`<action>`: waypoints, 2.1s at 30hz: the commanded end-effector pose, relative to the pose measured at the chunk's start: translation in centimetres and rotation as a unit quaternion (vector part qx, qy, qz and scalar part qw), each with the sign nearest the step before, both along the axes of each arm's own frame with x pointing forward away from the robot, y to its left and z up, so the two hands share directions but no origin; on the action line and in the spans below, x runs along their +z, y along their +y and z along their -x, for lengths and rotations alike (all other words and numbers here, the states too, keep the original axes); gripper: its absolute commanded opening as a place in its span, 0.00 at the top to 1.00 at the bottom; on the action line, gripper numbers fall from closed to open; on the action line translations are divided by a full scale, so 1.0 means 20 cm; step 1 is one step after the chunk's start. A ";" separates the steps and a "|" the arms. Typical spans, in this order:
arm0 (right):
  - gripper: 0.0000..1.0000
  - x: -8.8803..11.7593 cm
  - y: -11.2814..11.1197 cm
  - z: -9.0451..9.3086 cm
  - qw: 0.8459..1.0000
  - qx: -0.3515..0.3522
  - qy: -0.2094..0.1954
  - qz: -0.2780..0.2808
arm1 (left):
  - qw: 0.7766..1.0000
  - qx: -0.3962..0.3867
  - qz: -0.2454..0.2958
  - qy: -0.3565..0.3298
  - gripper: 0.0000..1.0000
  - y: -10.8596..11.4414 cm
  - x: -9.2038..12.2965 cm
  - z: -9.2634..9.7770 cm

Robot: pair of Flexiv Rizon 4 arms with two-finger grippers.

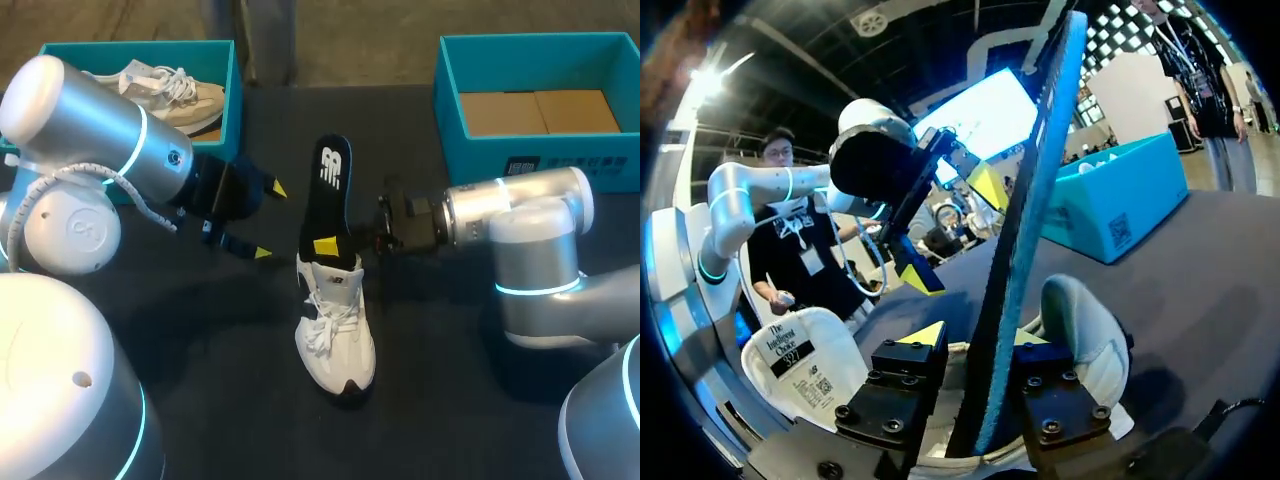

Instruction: Take the shoe out of the shoebox, open the shoe tongue, remove and reinsert the insole, then place the shoe into the shoebox

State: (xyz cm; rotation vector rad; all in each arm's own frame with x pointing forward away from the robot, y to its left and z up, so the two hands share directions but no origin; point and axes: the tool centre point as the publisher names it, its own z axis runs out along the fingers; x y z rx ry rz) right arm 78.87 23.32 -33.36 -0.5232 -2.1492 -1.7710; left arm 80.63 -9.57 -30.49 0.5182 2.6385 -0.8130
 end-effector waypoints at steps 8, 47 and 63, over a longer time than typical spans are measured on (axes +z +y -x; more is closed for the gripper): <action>0.91 0.03 0.00 -0.04 1.000 0.015 0.002 0.005 | 1.000 -0.007 -0.014 -0.004 0.00 -0.02 0.03 -0.04; 0.72 0.02 0.01 0.01 0.998 0.038 0.032 0.046 | 0.998 -0.031 -0.050 -0.021 0.00 -0.06 0.03 -0.09; 1.00 -0.01 0.02 -0.03 0.994 0.068 0.057 0.064 | 0.998 -0.037 -0.056 -0.019 0.00 -0.05 0.02 -0.07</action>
